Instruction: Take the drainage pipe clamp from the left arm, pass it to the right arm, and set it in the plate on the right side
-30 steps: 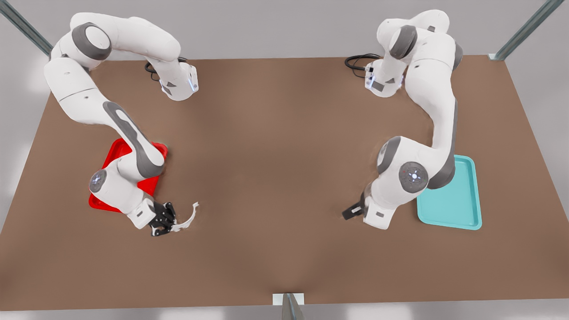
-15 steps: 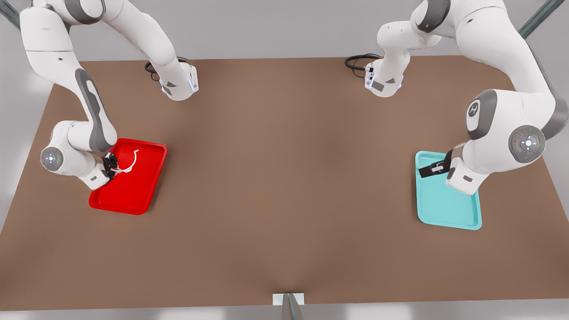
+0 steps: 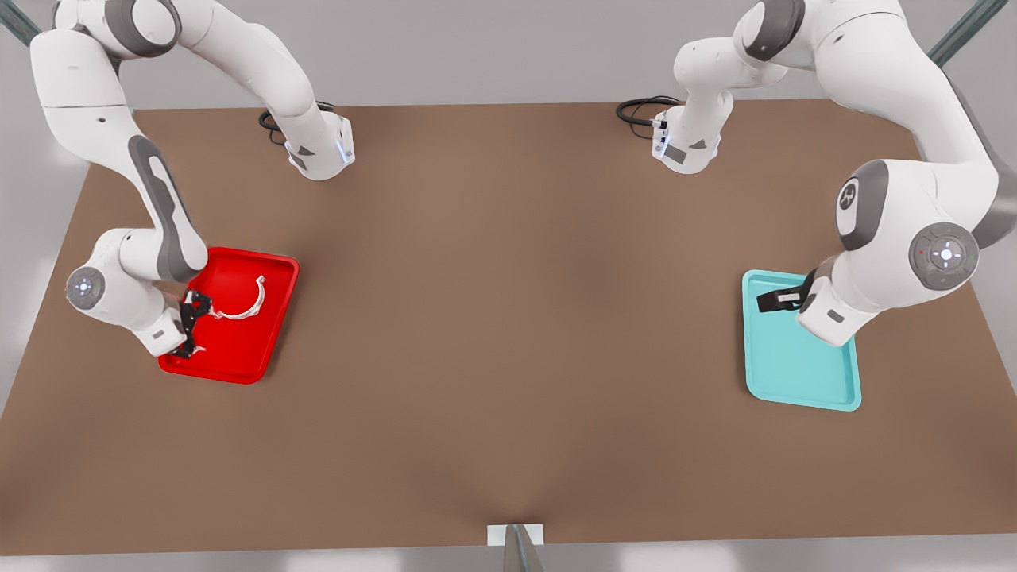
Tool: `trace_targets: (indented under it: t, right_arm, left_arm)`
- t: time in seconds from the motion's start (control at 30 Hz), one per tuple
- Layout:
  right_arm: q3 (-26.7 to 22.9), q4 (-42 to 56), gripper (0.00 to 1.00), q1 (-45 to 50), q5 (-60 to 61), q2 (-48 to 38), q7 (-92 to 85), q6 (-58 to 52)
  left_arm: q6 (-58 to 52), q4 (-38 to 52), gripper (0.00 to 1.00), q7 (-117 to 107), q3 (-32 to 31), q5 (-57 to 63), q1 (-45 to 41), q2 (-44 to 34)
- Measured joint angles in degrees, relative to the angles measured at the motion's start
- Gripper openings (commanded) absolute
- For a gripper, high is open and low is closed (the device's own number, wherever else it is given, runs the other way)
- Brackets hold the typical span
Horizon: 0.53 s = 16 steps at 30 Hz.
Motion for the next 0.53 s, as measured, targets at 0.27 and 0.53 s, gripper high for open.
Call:
trace_targets:
  t: [0.27,0.53]
  right_arm:
    - [-0.1,31.0,1.00,13.5,8.0,-8.8,29.5,-36.6]
    - [-24.7,25.3,1.00,39.9,9.6,-18.1,50.0,-45.5]
  left_arm:
    - [-0.1,0.0,1.00,2.9,0.1,-0.2,0.2,0.1]
    - [-0.1,0.0,1.00,4.8,0.0,-0.2,0.2,0.0]
